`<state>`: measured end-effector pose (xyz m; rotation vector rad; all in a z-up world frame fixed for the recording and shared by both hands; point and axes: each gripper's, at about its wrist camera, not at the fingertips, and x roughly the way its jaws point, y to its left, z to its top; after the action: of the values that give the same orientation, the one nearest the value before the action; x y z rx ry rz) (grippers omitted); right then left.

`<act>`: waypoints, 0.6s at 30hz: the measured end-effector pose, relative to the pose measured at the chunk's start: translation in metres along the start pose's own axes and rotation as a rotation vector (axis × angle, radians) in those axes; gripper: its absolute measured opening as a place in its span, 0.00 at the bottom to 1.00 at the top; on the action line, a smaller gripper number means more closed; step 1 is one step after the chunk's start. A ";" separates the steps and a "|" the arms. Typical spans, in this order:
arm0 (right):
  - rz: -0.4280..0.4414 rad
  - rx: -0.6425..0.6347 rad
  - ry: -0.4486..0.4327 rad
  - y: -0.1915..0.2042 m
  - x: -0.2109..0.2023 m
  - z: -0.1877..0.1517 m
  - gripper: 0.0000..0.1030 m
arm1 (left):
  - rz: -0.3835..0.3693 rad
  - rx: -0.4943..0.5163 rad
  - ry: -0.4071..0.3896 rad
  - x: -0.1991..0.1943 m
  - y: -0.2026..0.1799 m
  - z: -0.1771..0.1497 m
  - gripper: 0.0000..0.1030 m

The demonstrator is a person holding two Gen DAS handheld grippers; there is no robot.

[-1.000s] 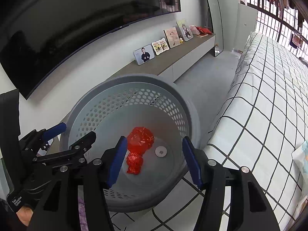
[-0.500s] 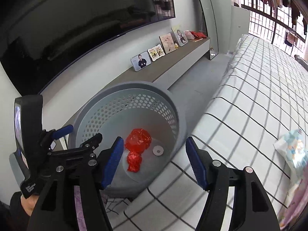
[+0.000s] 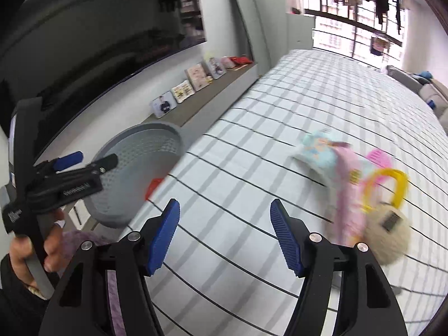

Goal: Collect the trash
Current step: 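Move both tools back over the bed toward the remaining items, then grasp the cream fuzzy ball with the right gripper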

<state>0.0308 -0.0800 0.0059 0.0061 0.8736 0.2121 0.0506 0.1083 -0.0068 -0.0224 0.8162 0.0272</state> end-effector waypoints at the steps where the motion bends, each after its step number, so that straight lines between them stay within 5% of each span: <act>1: -0.017 0.015 -0.004 -0.009 -0.006 -0.003 0.66 | -0.014 0.004 -0.008 -0.005 -0.008 0.001 0.87; 9: -0.181 0.129 -0.040 -0.094 -0.049 -0.034 0.67 | -0.108 0.060 -0.048 -0.030 -0.076 0.004 0.91; 18: -0.214 0.156 -0.001 -0.156 -0.044 -0.049 0.67 | -0.141 0.106 -0.051 -0.038 -0.144 -0.003 0.94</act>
<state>-0.0058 -0.2454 -0.0064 0.0576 0.8812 -0.0568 0.0271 -0.0363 0.0205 0.0207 0.7627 -0.1484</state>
